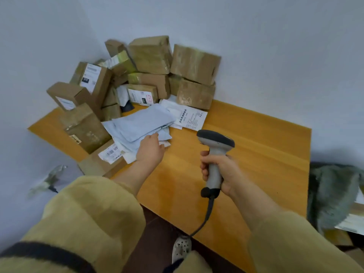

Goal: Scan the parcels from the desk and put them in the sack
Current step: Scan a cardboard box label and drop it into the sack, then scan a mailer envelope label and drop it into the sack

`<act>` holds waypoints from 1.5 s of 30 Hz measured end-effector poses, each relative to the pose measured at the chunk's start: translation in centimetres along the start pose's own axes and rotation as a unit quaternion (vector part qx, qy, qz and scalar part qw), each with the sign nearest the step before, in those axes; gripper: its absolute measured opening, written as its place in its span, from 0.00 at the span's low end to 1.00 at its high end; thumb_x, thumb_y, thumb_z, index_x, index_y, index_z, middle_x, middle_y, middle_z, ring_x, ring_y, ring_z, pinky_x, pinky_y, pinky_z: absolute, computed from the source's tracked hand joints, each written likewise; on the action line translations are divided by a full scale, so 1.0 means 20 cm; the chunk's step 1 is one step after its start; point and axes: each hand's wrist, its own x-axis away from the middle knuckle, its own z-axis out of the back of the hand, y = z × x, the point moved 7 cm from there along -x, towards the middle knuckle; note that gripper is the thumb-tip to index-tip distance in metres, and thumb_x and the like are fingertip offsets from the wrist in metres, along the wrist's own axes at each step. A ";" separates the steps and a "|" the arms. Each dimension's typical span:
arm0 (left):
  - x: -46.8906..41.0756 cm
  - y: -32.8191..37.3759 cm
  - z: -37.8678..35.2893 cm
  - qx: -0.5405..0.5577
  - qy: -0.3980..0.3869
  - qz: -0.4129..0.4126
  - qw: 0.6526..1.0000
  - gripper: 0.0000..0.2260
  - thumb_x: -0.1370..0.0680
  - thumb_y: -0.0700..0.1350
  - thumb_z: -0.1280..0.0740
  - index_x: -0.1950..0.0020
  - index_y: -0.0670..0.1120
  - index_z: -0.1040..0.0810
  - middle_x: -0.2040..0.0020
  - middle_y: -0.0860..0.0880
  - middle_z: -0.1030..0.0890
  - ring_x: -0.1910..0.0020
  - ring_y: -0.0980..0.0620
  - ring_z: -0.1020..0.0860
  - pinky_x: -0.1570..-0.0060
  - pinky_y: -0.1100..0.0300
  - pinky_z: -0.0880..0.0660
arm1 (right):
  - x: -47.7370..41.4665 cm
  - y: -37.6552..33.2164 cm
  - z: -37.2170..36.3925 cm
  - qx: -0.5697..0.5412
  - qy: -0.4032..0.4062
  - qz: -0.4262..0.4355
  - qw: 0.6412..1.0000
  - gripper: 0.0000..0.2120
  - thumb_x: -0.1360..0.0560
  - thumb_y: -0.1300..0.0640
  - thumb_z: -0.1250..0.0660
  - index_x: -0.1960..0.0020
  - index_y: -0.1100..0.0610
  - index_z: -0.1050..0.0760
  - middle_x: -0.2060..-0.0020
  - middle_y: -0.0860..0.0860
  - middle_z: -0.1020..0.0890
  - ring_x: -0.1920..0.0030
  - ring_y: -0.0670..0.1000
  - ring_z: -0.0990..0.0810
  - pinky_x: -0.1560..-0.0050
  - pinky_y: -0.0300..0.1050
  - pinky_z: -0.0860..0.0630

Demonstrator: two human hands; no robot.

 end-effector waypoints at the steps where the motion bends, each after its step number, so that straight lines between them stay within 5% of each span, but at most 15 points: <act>1: -0.09 -0.07 0.03 -0.003 0.003 0.008 1.000 0.20 0.21 0.42 0.38 0.30 0.39 0.32 0.35 0.37 0.29 0.35 0.38 0.31 0.39 0.49 0.33 | -0.06 -0.02 -0.07 0.009 -0.005 -0.003 1.000 0.05 0.27 0.68 0.33 0.52 0.64 0.25 0.73 0.56 0.23 0.76 0.52 0.28 0.73 0.42 0.28; 8: -0.57 -0.32 0.01 -0.102 -0.018 0.000 0.995 0.18 0.22 0.40 0.38 0.33 0.38 0.31 0.36 0.37 0.29 0.36 0.39 0.31 0.40 0.49 0.33 | -0.37 -0.07 -0.29 0.058 -0.011 -0.007 0.998 0.07 0.27 0.68 0.33 0.49 0.65 0.25 0.72 0.57 0.23 0.76 0.53 0.27 0.74 0.42 0.28; 13: -0.74 -0.30 -0.10 -0.214 -0.051 -0.061 0.974 0.22 0.21 0.47 0.36 0.32 0.38 0.34 0.38 0.38 0.28 0.39 0.38 0.30 0.44 0.49 0.31 | -0.47 -0.08 -0.31 0.065 -0.004 -0.016 0.998 0.06 0.27 0.68 0.33 0.50 0.64 0.24 0.73 0.56 0.23 0.77 0.52 0.28 0.74 0.42 0.28; 18: -0.76 -0.19 -0.08 -0.299 -0.006 -0.136 0.945 0.12 0.31 0.36 0.27 0.50 0.37 0.22 0.59 0.40 0.20 0.61 0.41 0.19 0.66 0.54 0.24 | -0.51 -0.10 -0.28 0.054 0.012 -0.010 0.998 0.06 0.27 0.68 0.33 0.50 0.63 0.24 0.73 0.56 0.23 0.76 0.52 0.28 0.73 0.42 0.28; 23: -0.77 -0.08 0.21 -0.166 0.041 -0.118 0.978 0.18 0.20 0.34 0.43 0.30 0.40 0.32 0.37 0.37 0.27 0.42 0.37 0.25 0.47 0.47 0.28 | -0.45 -0.12 -0.24 0.040 -0.009 -0.007 0.999 0.10 0.27 0.67 0.32 0.46 0.65 0.24 0.71 0.57 0.22 0.75 0.53 0.26 0.72 0.44 0.27; 27: -0.62 0.00 0.52 0.082 0.170 -0.075 0.979 0.13 0.20 0.38 0.41 0.40 0.38 0.21 0.47 0.37 0.21 0.47 0.39 0.24 0.49 0.51 0.28 | -0.34 -0.17 -0.18 0.023 -0.026 0.011 0.999 0.11 0.27 0.66 0.31 0.45 0.64 0.24 0.70 0.58 0.21 0.73 0.53 0.25 0.71 0.44 0.26; 30: -0.47 0.04 0.57 0.293 0.162 0.034 0.942 0.11 0.22 0.38 0.35 0.41 0.38 0.20 0.52 0.45 0.18 0.48 0.48 0.22 0.43 0.56 0.27 | -0.22 -0.20 -0.12 0.012 -0.041 0.028 0.999 0.10 0.27 0.65 0.32 0.47 0.63 0.23 0.70 0.57 0.22 0.73 0.52 0.27 0.72 0.44 0.28; 32: -0.38 0.06 0.53 0.377 0.139 0.084 0.912 0.13 0.23 0.38 0.33 0.39 0.38 0.21 0.46 0.45 0.19 0.46 0.50 0.23 0.39 0.56 0.27 | -0.12 -0.23 -0.06 0.008 -0.050 0.040 0.998 0.08 0.27 0.64 0.33 0.48 0.63 0.22 0.71 0.56 0.24 0.74 0.52 0.29 0.73 0.43 0.29; 38: -0.10 0.25 0.38 0.483 0.076 0.128 0.863 0.14 0.23 0.37 0.32 0.37 0.38 0.23 0.44 0.43 0.21 0.50 0.46 0.21 0.42 0.50 0.25 | 0.12 -0.27 0.16 0.046 -0.033 0.080 0.995 0.07 0.29 0.65 0.30 0.51 0.64 0.23 0.73 0.56 0.25 0.77 0.52 0.30 0.74 0.42 0.30; 42: -0.01 0.37 0.32 0.485 0.046 0.125 0.864 0.16 0.23 0.37 0.32 0.36 0.38 0.24 0.41 0.41 0.21 0.47 0.44 0.22 0.44 0.51 0.25 | 0.22 -0.27 0.28 0.075 -0.019 0.075 0.994 0.08 0.30 0.68 0.30 0.51 0.64 0.24 0.74 0.55 0.25 0.77 0.52 0.30 0.74 0.42 0.31; 45: 0.02 0.44 0.30 0.461 0.015 0.111 0.880 0.14 0.24 0.37 0.31 0.38 0.38 0.23 0.46 0.41 0.20 0.56 0.47 0.21 0.52 0.54 0.23 | 0.26 -0.27 0.36 0.106 -0.011 0.069 0.992 0.10 0.30 0.69 0.30 0.50 0.63 0.24 0.75 0.54 0.26 0.77 0.51 0.30 0.74 0.42 0.31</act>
